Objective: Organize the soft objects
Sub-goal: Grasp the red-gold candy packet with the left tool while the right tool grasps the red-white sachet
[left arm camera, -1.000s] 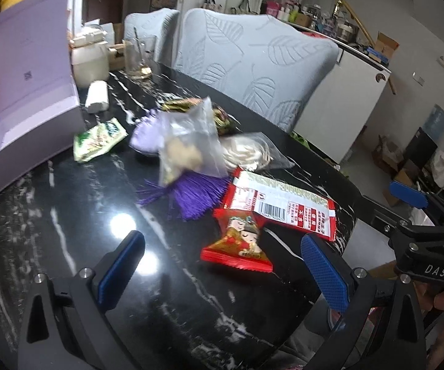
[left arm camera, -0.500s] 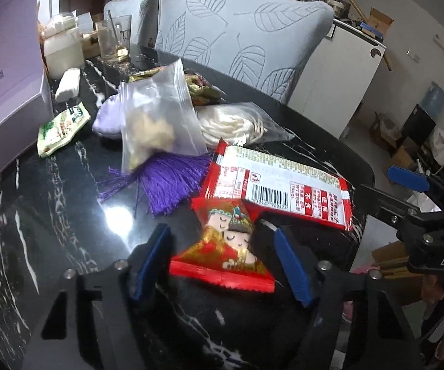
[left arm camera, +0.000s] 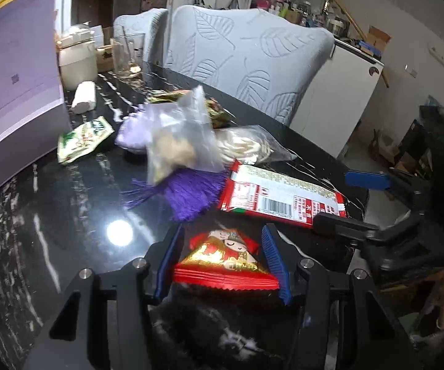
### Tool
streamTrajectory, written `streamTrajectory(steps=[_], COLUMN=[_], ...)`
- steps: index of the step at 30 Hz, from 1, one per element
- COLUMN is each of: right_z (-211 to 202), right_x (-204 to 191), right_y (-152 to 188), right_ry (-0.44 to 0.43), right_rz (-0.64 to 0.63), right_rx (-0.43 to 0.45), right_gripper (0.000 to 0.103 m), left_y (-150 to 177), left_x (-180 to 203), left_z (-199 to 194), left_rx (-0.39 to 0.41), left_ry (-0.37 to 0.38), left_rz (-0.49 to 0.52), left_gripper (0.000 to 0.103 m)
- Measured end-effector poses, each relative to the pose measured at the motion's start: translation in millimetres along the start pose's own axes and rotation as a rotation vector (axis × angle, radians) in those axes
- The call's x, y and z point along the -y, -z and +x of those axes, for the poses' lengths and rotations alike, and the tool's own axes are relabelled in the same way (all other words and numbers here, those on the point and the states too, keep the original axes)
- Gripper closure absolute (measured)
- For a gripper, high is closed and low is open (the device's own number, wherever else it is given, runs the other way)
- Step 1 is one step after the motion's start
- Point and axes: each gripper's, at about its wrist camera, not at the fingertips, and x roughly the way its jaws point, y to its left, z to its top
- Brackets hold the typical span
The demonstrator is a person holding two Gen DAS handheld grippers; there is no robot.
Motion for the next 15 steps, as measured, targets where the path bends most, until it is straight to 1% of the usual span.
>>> streamTrajectory(steps=[5, 9, 11, 13, 15], right_z=[21, 32, 36, 41, 44], right_x=[-11, -20, -24, -27, -28], right_y=[-8, -11, -13, -14, -14], right_ry=[0.001, 0.012, 0.014, 0.018, 0.01], right_rz=[-0.083, -0.171, -0.203, -0.221, -0.229], right_rx=[-0.041, -0.076, -0.088, -0.109, -0.125], right_gripper=[0.0, 0.0, 0.0, 0.0, 0.004], left_y=[6, 12, 15, 17, 17], left_x=[-11, -16, -18, -17, -16], left_z=[-5, -1, 4, 4, 5], left_rx=[-0.004, -0.038, -0.07, -0.066, -0.069], left_ry=[-0.018, -0.009, 0.001, -0.005, -0.009], left_rz=[-0.017, -0.024, -0.032, -0.023, -0.008], left_gripper=[0.051, 0.051, 0.051, 0.051, 0.051])
